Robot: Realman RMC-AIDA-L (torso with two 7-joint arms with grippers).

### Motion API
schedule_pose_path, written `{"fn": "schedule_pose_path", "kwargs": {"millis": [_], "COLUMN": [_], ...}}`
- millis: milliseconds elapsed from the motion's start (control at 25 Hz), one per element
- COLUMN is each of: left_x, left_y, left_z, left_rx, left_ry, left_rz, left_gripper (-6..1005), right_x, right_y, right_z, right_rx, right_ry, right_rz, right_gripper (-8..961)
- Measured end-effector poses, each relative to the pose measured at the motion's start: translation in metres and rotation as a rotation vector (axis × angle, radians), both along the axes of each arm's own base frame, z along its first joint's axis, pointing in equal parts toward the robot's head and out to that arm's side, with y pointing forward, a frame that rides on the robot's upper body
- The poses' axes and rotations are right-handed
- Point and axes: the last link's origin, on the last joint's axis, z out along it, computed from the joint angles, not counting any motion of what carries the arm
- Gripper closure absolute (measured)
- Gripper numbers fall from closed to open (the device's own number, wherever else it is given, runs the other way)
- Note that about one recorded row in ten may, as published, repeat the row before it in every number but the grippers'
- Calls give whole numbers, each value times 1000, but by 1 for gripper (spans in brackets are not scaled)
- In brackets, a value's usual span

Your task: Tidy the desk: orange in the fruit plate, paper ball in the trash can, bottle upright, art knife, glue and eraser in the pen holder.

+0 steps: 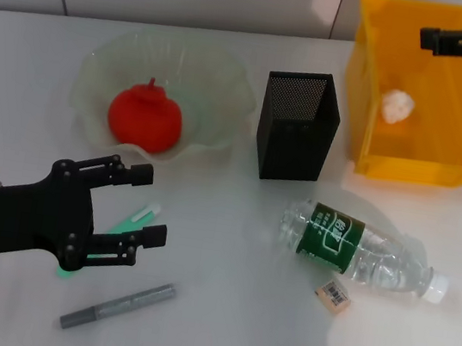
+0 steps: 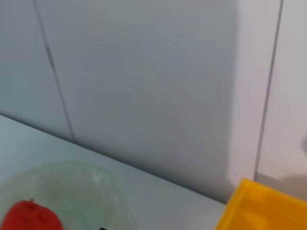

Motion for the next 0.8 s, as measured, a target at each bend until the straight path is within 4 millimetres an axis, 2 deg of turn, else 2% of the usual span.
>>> {"fn": "schedule_pose_path", "kwargs": {"millis": [240, 400, 600, 800], "left_x": [3, 4, 6, 5], "left_y": [3, 5, 7, 7], "left_z": [0, 1, 0, 0], "left_rx": [1, 6, 4, 8], "left_ry": [0, 4, 4, 5], "left_rz": [-9, -14, -15, -10], "left_gripper": [213, 214, 213, 214], "right_x": [26, 47, 85, 114], "right_y": [-44, -71, -104, -139], "right_z": [-4, -13, -38, -56], "right_rx": [-4, -31, -44, -14], "right_ry": [107, 181, 245, 336], "right_rz": [172, 253, 321, 403], "right_gripper": [105, 105, 104, 104]}}
